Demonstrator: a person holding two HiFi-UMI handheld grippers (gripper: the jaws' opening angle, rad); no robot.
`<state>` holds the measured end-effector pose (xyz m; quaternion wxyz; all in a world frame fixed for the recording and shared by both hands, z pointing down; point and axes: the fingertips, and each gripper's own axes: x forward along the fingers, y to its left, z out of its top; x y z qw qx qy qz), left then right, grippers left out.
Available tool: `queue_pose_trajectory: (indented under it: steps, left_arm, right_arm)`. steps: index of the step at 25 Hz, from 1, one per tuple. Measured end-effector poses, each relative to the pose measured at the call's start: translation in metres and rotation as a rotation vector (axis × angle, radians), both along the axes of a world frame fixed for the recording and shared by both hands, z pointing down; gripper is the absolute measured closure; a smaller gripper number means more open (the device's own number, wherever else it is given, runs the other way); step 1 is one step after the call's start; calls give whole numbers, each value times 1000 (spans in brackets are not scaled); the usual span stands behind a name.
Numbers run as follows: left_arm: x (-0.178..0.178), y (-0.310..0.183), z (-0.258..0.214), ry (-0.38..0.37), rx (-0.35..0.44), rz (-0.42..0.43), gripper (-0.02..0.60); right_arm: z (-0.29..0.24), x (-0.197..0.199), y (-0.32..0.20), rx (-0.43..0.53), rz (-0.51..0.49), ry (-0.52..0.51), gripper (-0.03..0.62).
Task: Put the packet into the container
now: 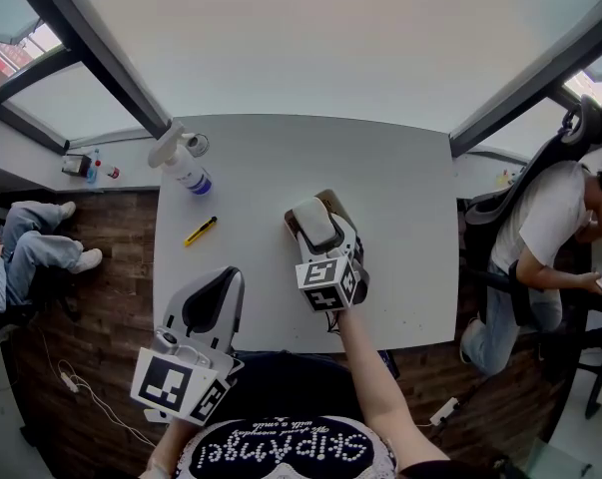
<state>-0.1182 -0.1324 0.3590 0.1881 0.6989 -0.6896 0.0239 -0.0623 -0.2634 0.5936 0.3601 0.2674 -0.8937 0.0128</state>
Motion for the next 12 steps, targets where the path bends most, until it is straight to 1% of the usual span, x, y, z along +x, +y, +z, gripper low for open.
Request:
queue_pose_trajectory:
  steps: [4, 9, 12]
  left_arm:
    - [1, 0, 0, 3, -1, 2, 574]
    - [0, -1, 1, 3, -2, 1, 574]
    - [1, -1, 2, 3, 1, 4, 574]
  right_arm:
    - [-2, 1, -2, -32, 21, -24, 313]
    - [-10, -3, -6, -99, 48, -106, 313]
    - [-14, -1, -10, -98, 63, -123, 313]
